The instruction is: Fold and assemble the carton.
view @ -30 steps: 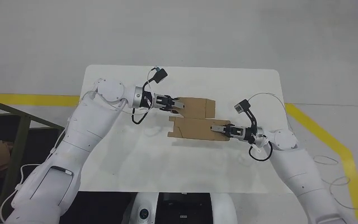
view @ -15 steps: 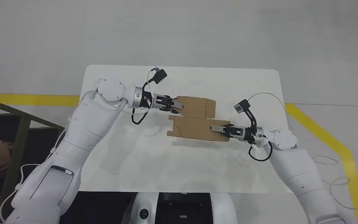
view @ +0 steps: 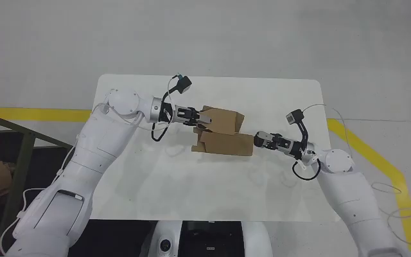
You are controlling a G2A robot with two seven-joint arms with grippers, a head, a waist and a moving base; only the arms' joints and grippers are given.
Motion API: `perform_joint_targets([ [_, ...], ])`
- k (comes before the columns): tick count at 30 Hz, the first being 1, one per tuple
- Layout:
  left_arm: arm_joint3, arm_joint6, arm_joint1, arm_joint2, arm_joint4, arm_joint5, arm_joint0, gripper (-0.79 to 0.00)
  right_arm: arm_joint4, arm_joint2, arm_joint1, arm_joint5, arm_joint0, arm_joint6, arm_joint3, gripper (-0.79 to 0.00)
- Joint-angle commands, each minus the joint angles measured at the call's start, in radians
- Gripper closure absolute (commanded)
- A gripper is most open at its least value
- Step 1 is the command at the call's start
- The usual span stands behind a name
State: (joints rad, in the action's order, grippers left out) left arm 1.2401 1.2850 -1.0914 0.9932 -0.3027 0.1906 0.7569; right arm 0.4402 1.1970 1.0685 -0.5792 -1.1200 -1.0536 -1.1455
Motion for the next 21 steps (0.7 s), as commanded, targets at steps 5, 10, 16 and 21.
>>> perform_joint_targets([
  [5,0.011,0.009,0.0,-0.006,0.007,0.017,0.002,0.0,-0.027,0.082,-0.018,-0.015,-0.038,0.074,-0.082,-0.785],
  [10,0.013,0.008,-0.002,-0.014,0.004,0.028,0.004,0.0,0.047,0.087,-0.019,-0.022,-0.058,0.028,-0.164,-0.785],
  [16,0.018,0.034,-0.006,-0.024,-0.035,0.055,0.011,0.0,0.118,0.032,-0.006,-0.028,-0.033,-0.033,-0.155,-0.785],
  [21,0.002,0.063,-0.007,-0.027,-0.05,0.069,0.005,0.0,0.164,-0.021,0.008,-0.036,-0.004,-0.075,-0.13,-0.785],
])
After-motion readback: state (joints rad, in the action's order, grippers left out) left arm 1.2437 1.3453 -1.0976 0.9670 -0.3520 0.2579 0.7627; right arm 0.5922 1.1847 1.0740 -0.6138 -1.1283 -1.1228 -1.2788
